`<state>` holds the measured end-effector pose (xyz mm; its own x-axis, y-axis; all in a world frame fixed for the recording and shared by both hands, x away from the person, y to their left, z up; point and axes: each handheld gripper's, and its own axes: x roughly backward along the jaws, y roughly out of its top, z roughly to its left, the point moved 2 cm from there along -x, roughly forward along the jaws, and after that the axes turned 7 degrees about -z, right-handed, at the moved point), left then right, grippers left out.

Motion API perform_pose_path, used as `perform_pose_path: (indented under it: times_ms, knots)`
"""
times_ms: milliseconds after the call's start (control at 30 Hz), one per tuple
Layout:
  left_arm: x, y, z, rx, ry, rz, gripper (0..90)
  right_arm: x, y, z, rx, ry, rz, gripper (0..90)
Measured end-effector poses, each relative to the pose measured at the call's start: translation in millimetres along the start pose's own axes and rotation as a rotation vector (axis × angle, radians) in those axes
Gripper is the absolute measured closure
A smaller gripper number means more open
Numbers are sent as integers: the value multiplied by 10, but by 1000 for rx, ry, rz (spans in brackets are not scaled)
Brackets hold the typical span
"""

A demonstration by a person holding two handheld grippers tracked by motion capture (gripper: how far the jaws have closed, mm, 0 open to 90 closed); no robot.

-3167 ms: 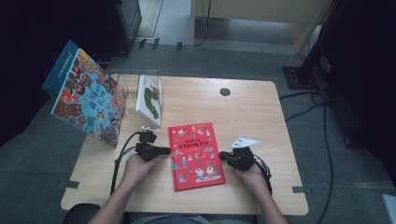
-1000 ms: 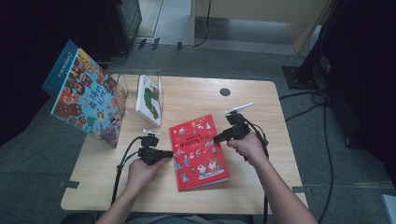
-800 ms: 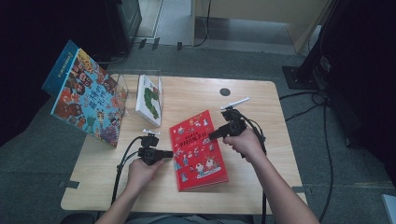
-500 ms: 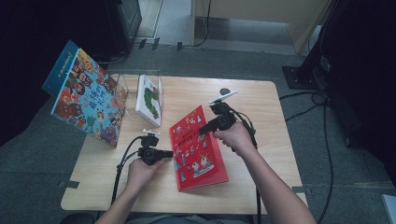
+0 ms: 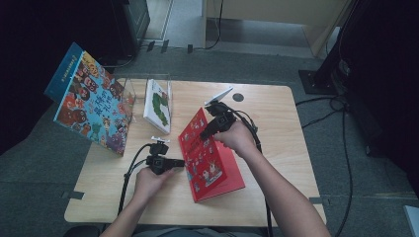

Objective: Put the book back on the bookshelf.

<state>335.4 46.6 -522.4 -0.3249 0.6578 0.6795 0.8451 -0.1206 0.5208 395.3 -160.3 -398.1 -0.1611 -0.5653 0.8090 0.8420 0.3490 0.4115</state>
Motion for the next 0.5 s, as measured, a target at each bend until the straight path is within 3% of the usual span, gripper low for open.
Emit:
perform_pose_path:
  times_ms: [133,333,500]
  knots:
    - [35,21,24,9,-8,-8,778,21,15,72,25,-20,32,832]
    - [72,45,3,-15,-20,-20,669,39,34,157,44,-27,83,862]
    - [91,62,-8,14,-51,-35,565,91,37,195,77,-39,115,884]
